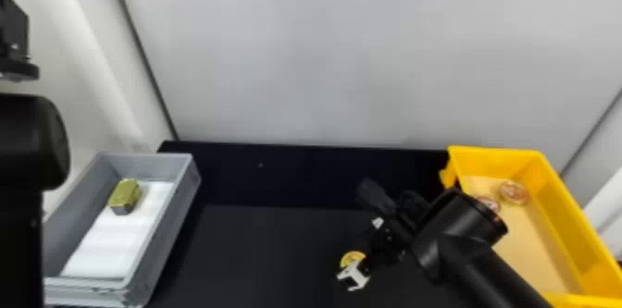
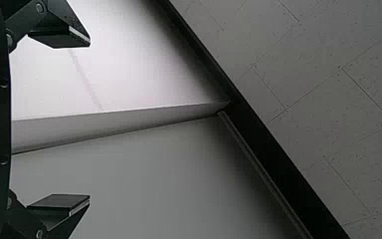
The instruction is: Pick up the round yellow can and place it in the yellow rectangular box
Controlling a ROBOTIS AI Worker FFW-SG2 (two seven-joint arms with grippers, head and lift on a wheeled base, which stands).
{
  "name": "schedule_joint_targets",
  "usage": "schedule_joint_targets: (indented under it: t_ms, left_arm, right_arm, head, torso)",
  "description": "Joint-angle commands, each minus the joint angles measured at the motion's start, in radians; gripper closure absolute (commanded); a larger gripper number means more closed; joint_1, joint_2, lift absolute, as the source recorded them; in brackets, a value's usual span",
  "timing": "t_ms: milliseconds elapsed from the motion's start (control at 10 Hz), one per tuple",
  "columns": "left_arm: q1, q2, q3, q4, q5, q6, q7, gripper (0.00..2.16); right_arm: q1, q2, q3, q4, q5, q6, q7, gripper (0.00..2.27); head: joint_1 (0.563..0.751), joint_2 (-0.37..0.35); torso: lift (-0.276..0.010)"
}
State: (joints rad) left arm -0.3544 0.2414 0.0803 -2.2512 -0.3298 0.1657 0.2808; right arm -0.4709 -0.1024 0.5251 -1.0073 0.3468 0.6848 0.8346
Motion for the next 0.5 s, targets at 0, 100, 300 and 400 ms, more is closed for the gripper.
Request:
schedule_joint_targets:
  t_ms: [0, 100, 300, 400]
  left_arm:
    - [0.000, 0.000, 0.000, -0.001, 0.000, 0.000, 0.000, 0.16]
    - [0.000, 0.000, 0.000, -0.001, 0.000, 0.000, 0.000, 0.16]
    - [0.000, 0.000, 0.000, -0.001, 0.000, -0.002, 0.000, 0.16]
    - [0.002, 0.000, 0.000, -0.001, 0.000, -0.002, 0.000, 0.16]
  right_arm:
    - [0.000, 0.000, -0.005, 0.030, 0.000, -0.019, -0.001, 0.12]
    - [0.000, 0.000, -0.005, 0.039, 0.000, -0.020, -0.003, 0.12]
    - [0.001, -0.002, -0.005, 0.055, 0.002, -0.029, -0.004, 0.12]
    - [0.003, -0.003, -0.005, 0.059, 0.002, -0.034, -0.006, 0.12]
  head:
    - [0.663, 0.054]
    - [0.663, 0.054]
    - [0.663, 0.054]
    - [0.663, 0.054]
  torso:
    - [-0.010]
    - [-0.010]
    - [-0.010]
    - [-0.010]
